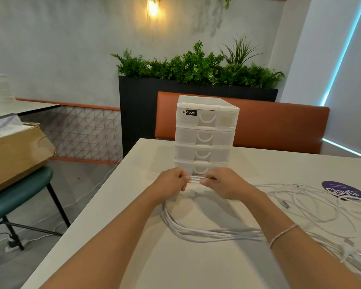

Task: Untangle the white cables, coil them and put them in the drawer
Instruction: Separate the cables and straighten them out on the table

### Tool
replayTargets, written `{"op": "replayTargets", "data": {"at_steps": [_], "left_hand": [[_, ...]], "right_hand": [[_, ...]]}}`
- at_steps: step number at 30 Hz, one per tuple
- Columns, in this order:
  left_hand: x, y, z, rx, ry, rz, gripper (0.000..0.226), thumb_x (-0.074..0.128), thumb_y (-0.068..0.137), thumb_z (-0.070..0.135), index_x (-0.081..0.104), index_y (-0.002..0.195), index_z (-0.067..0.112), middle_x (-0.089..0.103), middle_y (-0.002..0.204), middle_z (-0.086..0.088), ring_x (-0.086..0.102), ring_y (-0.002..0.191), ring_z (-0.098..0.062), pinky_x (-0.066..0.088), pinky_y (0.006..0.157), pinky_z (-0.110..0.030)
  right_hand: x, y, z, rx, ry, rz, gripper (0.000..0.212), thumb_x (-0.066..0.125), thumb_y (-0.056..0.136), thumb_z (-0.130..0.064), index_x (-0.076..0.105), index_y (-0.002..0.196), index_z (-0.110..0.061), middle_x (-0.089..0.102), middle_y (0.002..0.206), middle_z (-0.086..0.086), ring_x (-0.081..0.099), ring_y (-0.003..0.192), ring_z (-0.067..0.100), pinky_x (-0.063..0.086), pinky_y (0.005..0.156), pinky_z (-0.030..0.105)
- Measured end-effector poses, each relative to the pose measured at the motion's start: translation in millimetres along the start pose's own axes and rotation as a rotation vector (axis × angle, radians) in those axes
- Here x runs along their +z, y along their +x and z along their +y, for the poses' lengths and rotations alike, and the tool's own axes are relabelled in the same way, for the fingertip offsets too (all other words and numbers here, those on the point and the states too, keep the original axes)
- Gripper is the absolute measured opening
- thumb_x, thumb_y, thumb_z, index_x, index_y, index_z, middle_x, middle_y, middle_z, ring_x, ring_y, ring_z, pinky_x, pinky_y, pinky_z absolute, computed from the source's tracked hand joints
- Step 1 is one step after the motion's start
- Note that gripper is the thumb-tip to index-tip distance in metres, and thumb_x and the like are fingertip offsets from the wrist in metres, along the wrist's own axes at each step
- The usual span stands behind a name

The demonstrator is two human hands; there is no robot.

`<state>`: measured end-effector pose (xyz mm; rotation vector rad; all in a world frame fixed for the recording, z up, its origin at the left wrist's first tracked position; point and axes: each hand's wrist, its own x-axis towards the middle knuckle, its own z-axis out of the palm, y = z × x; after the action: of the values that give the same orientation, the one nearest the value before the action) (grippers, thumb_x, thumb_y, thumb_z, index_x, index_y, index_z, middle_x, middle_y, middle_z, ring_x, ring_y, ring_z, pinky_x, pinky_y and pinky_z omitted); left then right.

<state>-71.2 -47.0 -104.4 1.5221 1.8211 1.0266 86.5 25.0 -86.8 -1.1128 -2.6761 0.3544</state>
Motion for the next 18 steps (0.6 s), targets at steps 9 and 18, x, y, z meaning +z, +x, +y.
{"op": "replayTargets", "data": {"at_steps": [9, 18], "left_hand": [[-1, 2, -2, 0.035, -0.01, 0.064, 0.031, 0.042, 0.099, 0.025, 0.053, 0.07, 0.018, 0.053, 0.066, 0.005, 0.041, 0.058, -0.011, 0.034, 0.056, -0.023], [4, -4, 7, 0.075, 0.047, -0.031, 0.029, 0.043, 0.098, 0.021, 0.06, 0.074, 0.022, 0.051, 0.061, 0.008, 0.041, 0.054, -0.006, 0.033, 0.051, -0.016]], "right_hand": [[-11, -6, 5, 0.016, 0.263, -0.112, 0.027, 0.049, 0.096, -0.027, 0.061, 0.074, -0.033, 0.051, 0.06, -0.011, 0.041, 0.054, 0.005, 0.033, 0.055, 0.016], [-22, 2, 2, -0.015, 0.034, 0.12, 0.025, 0.05, 0.096, -0.026, 0.072, 0.092, -0.016, 0.06, 0.074, -0.007, 0.05, 0.072, 0.009, 0.037, 0.067, 0.019]]}}
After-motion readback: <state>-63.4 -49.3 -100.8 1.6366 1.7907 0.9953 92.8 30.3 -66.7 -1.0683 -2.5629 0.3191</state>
